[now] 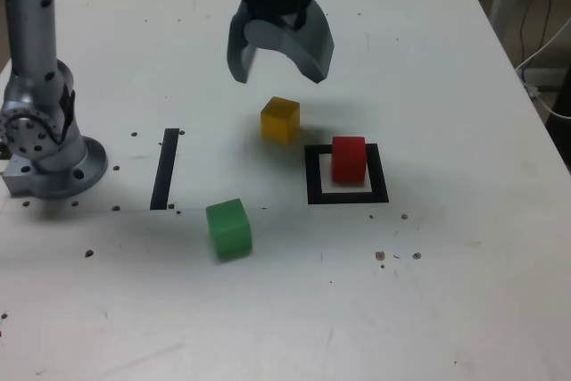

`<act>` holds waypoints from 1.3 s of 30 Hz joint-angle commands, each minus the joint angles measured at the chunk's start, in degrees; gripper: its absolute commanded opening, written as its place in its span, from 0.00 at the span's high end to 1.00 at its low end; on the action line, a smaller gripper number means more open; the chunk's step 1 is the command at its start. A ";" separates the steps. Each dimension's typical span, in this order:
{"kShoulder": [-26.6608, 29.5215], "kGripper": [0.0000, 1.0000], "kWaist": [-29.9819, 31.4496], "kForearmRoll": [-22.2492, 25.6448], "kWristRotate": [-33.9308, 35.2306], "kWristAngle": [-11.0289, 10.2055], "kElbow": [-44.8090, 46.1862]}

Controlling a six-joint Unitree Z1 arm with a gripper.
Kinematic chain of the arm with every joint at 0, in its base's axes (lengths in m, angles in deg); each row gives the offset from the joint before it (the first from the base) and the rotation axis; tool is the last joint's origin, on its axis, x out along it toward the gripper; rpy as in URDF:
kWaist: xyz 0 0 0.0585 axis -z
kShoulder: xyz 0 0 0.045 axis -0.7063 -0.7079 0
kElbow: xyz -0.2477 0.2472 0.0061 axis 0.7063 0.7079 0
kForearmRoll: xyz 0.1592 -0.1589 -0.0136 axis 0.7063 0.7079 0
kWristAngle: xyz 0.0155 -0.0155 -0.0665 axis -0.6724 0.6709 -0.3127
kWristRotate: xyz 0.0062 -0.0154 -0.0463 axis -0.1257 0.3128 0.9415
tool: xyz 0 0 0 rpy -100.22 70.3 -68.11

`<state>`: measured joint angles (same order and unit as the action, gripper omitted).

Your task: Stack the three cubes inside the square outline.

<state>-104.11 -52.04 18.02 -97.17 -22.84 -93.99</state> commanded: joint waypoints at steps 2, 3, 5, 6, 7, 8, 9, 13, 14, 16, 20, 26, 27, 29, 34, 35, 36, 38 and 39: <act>-0.68 0.02 -0.26 -1.47 -3.86 0.20 0.87; -1.06 0.02 -0.30 -2.16 -5.03 0.47 1.36; -1.89 0.03 -0.33 -3.78 -6.76 1.15 2.53; -2.29 0.03 -0.33 -4.54 -7.29 1.51 3.14; -2.67 0.03 -0.31 -5.23 -7.64 1.82 3.68; -3.02 0.03 -0.28 -5.82 -7.87 2.07 4.10; -3.42 0.03 -0.23 -6.44 -8.02 2.30 4.50; -4.34 0.05 -0.19 -7.50 -8.03 2.60 4.90; -4.60 0.05 -0.25 -7.72 -7.99 2.68 4.96; -5.19 0.06 -0.45 -8.12 -7.94 2.79 5.14; -6.40 0.10 -0.87 -8.91 -7.93 2.90 5.73; -7.06 0.19 -0.67 -10.46 -8.80 2.84 6.70; -7.08 0.21 -0.56 -10.74 -8.97 2.82 6.88; -7.11 0.26 -0.35 -11.36 -9.22 2.74 7.21; -7.13 0.45 -0.19 -12.28 -9.30 2.84 7.42; -7.13 0.49 -0.18 -12.40 -9.30 3.01 7.44; -7.12 0.52 -0.14 -12.52 -9.30 3.21 7.47; -7.11 0.60 -0.03 -12.77 -9.30 3.64 7.57; -7.11 0.64 0.04 -12.91 -9.30 3.81 7.62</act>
<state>-110.95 -52.19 5.27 -106.40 -19.14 -86.55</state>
